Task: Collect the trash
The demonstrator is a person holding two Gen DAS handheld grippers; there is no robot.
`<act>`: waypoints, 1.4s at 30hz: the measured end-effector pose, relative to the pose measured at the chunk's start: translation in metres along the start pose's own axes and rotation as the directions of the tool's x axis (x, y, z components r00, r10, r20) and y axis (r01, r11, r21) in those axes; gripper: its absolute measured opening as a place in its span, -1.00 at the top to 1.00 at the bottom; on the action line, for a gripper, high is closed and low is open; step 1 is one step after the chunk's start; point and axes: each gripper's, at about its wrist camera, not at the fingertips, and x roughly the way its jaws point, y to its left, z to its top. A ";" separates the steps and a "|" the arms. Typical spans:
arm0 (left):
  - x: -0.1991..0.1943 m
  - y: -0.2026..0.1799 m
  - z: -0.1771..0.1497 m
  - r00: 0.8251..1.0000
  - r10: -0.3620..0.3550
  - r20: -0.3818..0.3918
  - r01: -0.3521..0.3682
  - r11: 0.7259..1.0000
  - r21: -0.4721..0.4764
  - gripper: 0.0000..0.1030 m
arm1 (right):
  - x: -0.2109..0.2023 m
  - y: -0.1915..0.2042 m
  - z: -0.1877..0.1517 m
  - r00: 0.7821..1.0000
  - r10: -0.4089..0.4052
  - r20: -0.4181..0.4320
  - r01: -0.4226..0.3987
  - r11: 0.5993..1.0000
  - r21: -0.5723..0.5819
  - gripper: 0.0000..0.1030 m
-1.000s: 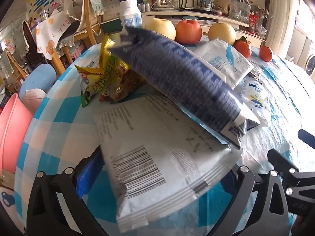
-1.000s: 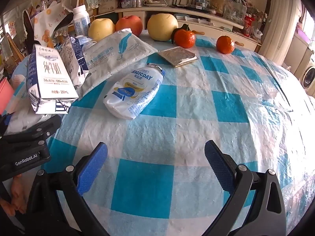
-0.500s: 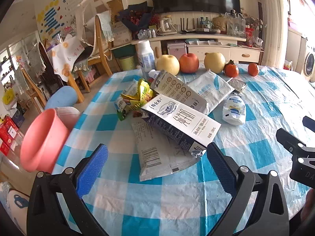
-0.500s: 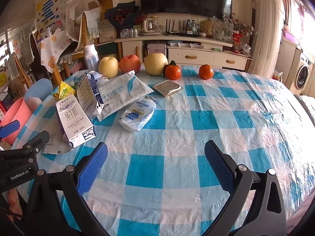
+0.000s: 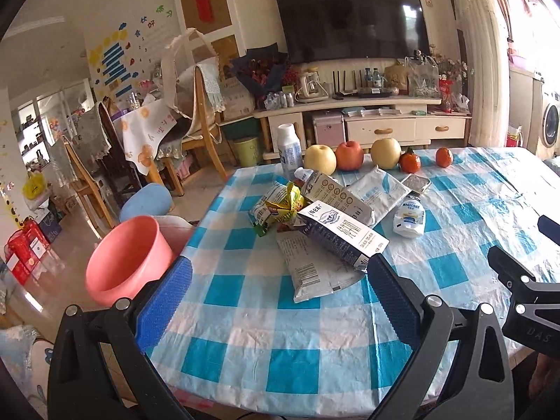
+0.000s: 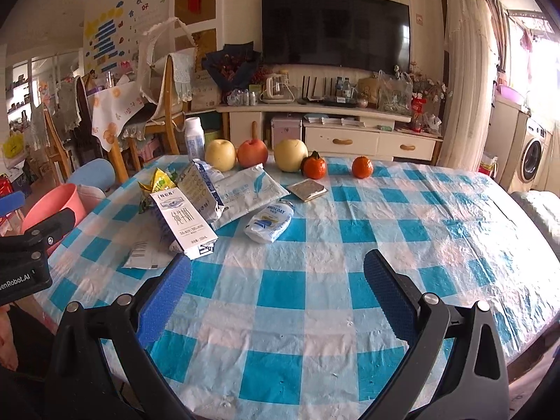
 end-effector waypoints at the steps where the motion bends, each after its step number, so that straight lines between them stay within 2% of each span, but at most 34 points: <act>1: -0.004 0.002 0.000 1.000 0.001 0.005 -0.001 1.000 -0.002 -0.92 | -0.006 0.003 0.000 1.000 0.000 0.018 0.000 1.000 -0.006 -0.93; 6: -0.024 0.011 -0.001 0.999 0.008 0.036 -0.008 1.000 -0.011 -0.92 | -0.031 0.008 -0.003 0.996 0.006 0.086 -0.003 0.999 -0.032 -0.93; 24: -0.042 0.020 -0.004 0.997 0.025 0.067 -0.023 1.000 -0.021 -0.92 | -0.054 0.017 -0.012 0.987 0.020 0.160 -0.009 0.997 -0.073 -0.93; 42: -0.034 0.020 -0.012 0.999 0.024 0.030 -0.024 1.000 -0.021 -0.92 | -0.049 0.017 -0.015 0.984 0.058 0.168 -0.042 0.994 -0.099 -0.93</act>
